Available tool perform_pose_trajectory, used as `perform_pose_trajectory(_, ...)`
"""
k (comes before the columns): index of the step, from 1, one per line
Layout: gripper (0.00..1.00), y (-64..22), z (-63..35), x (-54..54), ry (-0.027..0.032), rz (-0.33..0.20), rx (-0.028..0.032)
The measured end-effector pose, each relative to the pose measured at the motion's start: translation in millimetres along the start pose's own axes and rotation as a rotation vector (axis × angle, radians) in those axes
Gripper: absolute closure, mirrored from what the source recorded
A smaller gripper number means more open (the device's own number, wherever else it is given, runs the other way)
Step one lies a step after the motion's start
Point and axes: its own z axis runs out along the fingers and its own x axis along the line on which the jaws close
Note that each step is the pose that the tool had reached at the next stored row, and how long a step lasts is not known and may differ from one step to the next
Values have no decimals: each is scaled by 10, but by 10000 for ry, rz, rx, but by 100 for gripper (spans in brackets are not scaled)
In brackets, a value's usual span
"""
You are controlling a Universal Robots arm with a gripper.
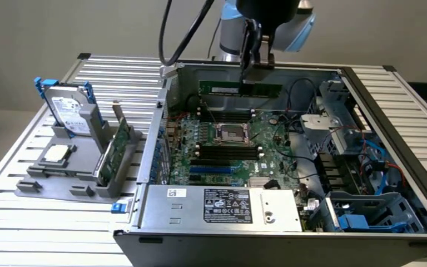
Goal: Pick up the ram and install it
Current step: 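Pick up the ram and move it above insertion slot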
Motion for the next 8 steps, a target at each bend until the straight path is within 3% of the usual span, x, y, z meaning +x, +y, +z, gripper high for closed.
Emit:
perform_pose_trajectory(4,86,-9,54,-28,7,-120,83)
perform_pose_trajectory(8,86,-21,126,-90,11,-182,105)
